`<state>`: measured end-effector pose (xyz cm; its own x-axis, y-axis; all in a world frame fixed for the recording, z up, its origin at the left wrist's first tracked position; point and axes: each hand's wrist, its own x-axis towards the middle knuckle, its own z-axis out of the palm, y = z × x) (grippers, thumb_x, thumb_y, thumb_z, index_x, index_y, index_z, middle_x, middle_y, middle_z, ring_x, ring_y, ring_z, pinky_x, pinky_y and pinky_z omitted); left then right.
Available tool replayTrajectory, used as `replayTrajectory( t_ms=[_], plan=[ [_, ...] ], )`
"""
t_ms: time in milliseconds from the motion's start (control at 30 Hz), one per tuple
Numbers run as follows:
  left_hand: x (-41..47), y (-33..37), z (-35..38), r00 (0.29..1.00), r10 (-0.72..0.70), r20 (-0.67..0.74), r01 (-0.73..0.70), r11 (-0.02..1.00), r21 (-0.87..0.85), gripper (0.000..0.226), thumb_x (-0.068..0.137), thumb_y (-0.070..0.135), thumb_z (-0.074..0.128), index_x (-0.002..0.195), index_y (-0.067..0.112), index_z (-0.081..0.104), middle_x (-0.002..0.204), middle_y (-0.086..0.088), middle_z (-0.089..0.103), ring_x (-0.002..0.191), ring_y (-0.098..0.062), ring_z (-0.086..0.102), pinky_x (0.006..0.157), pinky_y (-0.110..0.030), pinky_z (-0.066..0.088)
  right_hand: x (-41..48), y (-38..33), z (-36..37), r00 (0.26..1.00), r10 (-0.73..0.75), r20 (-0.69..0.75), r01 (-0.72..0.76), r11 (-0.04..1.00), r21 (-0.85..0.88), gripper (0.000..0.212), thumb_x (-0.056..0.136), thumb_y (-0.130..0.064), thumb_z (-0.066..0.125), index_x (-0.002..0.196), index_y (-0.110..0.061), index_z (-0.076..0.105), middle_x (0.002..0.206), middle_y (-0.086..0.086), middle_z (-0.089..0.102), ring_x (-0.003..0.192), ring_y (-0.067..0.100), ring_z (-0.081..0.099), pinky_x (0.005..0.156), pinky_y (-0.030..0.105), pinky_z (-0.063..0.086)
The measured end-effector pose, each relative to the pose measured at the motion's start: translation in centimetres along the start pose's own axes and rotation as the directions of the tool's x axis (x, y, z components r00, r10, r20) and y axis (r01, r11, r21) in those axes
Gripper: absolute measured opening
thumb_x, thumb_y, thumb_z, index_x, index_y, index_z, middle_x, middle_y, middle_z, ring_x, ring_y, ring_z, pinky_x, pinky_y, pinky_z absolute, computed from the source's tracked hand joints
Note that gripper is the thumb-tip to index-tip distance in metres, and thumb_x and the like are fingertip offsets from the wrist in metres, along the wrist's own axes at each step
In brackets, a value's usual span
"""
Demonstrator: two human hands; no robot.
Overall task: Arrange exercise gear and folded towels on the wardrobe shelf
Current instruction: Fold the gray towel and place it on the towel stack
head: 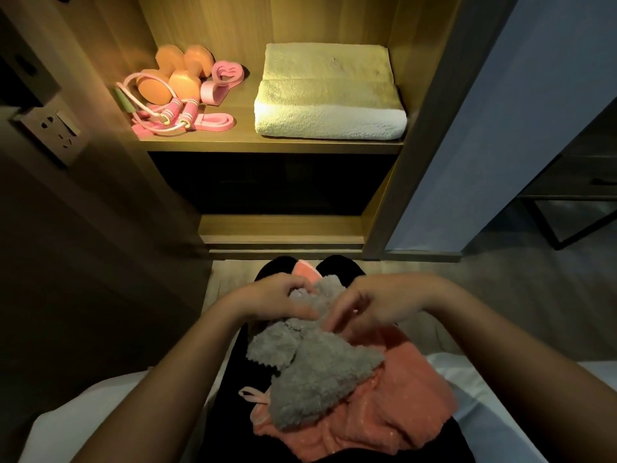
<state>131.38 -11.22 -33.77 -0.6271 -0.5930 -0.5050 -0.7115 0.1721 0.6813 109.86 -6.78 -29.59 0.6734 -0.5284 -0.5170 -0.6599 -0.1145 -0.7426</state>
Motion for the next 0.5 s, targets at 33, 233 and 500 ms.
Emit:
replayTrajectory(
  t_ms=[33, 233, 500],
  plan=[
    [0.0, -0.2, -0.2, 0.999, -0.005, -0.036, 0.003, 0.999, -0.05, 0.033, 0.082, 0.036, 0.075, 0.111, 0.029, 0.061, 0.114, 0.008, 0.053, 0.107, -0.012, 0.051, 0.092, -0.031, 0.045, 0.4, 0.2, 0.5, 0.998, 0.015, 0.065, -0.013, 0.999, -0.029, 0.03, 0.091, -0.017, 0.066, 0.121, -0.02, 0.069, 0.121, -0.006, 0.068, 0.112, 0.01, 0.062, 0.103, 0.038, 0.046],
    [-0.8, 0.1, -3.4, 0.965, 0.044, -0.259, -0.095, 0.978, -0.188, 0.015, 0.086, 0.032, 0.069, 0.098, 0.038, 0.062, 0.103, 0.012, 0.063, 0.086, -0.005, 0.064, 0.074, -0.031, 0.056, 0.5, 0.7, -0.8, 0.995, 0.006, -0.099, 0.001, 0.997, 0.071, 0.017, 0.094, -0.021, 0.062, 0.103, -0.014, 0.075, 0.1, -0.002, 0.074, 0.095, 0.012, 0.068, 0.093, 0.032, 0.052],
    [-1.9, 2.9, -7.2, 0.867, 0.225, -0.445, -0.379, 0.877, -0.295, 0.048, 0.086, -0.003, 0.063, 0.119, 0.026, 0.043, 0.119, 0.005, 0.055, 0.103, -0.002, 0.06, 0.086, -0.029, 0.054, 1.9, 1.1, -4.6, 0.772, 0.187, -0.607, 0.181, 0.851, 0.493, 0.031, 0.089, -0.036, 0.066, 0.118, -0.029, 0.056, 0.116, -0.003, 0.065, 0.106, 0.011, 0.064, 0.085, 0.024, 0.054]
  ],
)
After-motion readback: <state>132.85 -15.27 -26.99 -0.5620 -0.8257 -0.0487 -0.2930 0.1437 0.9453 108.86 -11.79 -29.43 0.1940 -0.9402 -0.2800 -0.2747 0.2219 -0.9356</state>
